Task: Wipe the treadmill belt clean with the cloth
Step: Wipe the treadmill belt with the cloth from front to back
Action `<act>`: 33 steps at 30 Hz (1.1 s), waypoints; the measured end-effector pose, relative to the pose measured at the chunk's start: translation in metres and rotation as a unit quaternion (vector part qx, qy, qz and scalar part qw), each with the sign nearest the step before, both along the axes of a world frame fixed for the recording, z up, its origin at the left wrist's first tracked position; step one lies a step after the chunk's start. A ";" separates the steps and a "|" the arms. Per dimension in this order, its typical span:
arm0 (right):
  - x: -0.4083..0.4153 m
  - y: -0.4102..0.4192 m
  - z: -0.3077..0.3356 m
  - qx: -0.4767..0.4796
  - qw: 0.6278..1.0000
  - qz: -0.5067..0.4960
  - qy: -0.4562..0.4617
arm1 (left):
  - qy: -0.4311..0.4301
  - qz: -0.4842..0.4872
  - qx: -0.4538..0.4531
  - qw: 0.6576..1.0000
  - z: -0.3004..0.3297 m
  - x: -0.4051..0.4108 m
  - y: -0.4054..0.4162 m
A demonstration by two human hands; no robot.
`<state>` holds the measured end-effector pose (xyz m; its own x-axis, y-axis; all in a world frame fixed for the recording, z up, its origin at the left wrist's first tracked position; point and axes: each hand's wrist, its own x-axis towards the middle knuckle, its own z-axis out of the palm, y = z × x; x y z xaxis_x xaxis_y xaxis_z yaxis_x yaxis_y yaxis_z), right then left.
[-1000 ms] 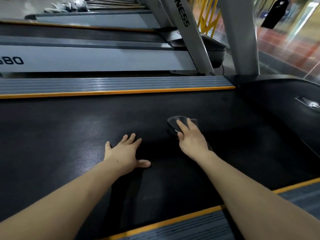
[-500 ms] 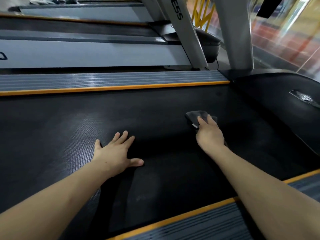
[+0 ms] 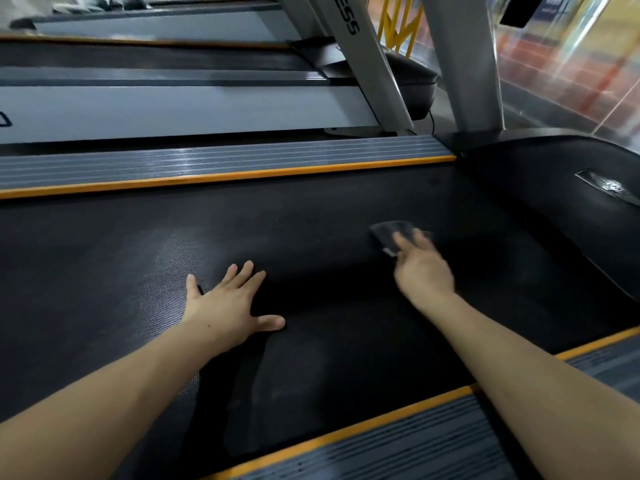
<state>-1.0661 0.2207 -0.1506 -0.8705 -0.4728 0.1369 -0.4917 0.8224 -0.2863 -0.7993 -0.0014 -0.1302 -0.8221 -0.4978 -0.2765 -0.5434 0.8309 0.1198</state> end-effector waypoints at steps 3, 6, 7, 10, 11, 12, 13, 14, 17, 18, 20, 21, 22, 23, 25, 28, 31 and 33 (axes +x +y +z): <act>0.015 -0.010 0.002 0.026 0.998 -0.060 -0.010 | -0.004 0.002 0.003 1.000 -0.003 0.001 -0.001; 0.067 -0.052 -0.001 0.026 0.999 0.036 0.025 | -0.003 0.007 0.009 1.000 -0.004 0.000 -0.002; 0.086 -0.067 -0.005 0.025 0.997 0.070 0.024 | -0.003 0.007 0.009 1.000 -0.004 -0.001 -0.002; 0.122 -0.085 -0.010 0.000 0.986 0.165 0.020 | 0.003 0.013 0.009 1.000 -0.003 0.001 -0.001; 0.118 -0.080 -0.009 -0.006 0.981 0.194 0.024 | 0.003 0.015 0.010 1.000 -0.002 0.001 0.000; 0.105 -0.071 -0.010 -0.002 0.976 0.214 0.041 | 0.002 0.017 0.011 1.000 -0.001 0.001 0.001; 0.087 -0.058 -0.011 0.005 0.977 0.208 0.050 | 0.000 0.017 0.011 1.000 -0.001 0.000 0.002; 0.065 -0.042 -0.010 -0.003 0.985 0.168 0.048 | -0.002 0.016 0.009 1.000 0.000 0.000 0.003; 0.019 0.004 -0.004 -0.005 1.000 -0.023 -0.008 | -0.007 0.014 -0.004 1.000 0.001 -0.001 0.005; 0.020 0.004 -0.001 0.009 0.998 -0.060 -0.017 | -0.010 0.015 -0.007 1.000 0.001 -0.001 0.005; 0.045 -0.019 0.001 0.023 0.998 -0.066 0.000 | -0.023 0.012 -0.011 1.000 0.003 -0.001 0.005; 0.064 -0.035 -0.001 0.015 0.999 -0.036 0.003 | -0.028 0.008 -0.015 0.999 0.004 -0.002 0.005; 0.086 -0.051 -0.003 0.009 1.000 0.010 0.004 | -0.030 0.005 -0.017 0.999 0.005 -0.003 0.005; 0.107 -0.065 -0.008 0.005 0.998 0.059 0.012 | -0.030 0.005 -0.018 0.999 0.004 -0.003 0.005; 0.136 -0.077 -0.014 -0.012 0.989 0.146 0.026 | -0.025 0.010 -0.024 0.999 0.003 -0.002 0.004; 0.124 -0.057 -0.006 -0.055 0.966 0.250 0.030 | -0.010 0.010 -0.042 0.999 0.003 0.002 0.009; 0.066 -0.018 -0.011 -0.055 0.983 0.170 0.052 | 0.033 0.008 -0.072 0.997 0.005 0.010 0.020; 0.029 0.012 -0.011 -0.045 0.999 0.017 0.023 | 0.065 0.012 -0.082 0.994 0.005 0.015 0.026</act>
